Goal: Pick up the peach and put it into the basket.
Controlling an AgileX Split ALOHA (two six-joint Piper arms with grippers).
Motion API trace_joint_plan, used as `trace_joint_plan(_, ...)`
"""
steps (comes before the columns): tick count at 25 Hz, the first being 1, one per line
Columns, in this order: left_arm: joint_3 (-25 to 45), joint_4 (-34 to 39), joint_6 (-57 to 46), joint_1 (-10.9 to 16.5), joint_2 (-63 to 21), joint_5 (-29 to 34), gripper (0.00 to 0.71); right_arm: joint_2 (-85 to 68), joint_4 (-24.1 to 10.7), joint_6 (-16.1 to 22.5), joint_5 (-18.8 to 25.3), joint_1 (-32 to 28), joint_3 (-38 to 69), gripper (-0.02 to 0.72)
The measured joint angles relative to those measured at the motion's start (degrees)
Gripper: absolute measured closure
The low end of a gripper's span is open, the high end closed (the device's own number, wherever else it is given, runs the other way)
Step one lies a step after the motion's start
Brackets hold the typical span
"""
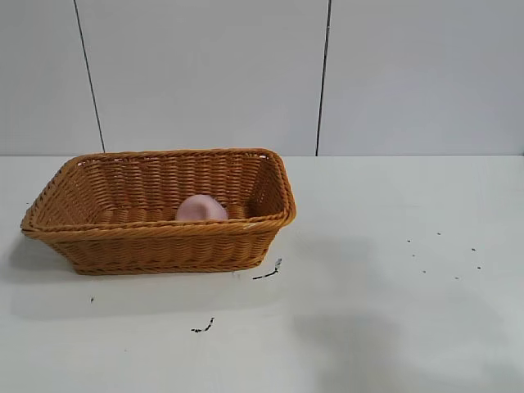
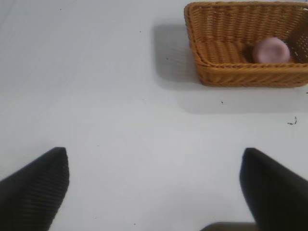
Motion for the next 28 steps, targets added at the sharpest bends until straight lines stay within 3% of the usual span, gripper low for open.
trace_joint_plan(9,0.0,0.0,0.0,0.0,0.0,0.0,0.017,-22.2,0.3,0.9,2.2,0.0,7.1,0.008)
trace_joint_plan(28,0.0,0.0,0.0,0.0,0.0,0.0,0.017,-36.4,-0.8,2.6,2.2,4.2,7.2,0.008)
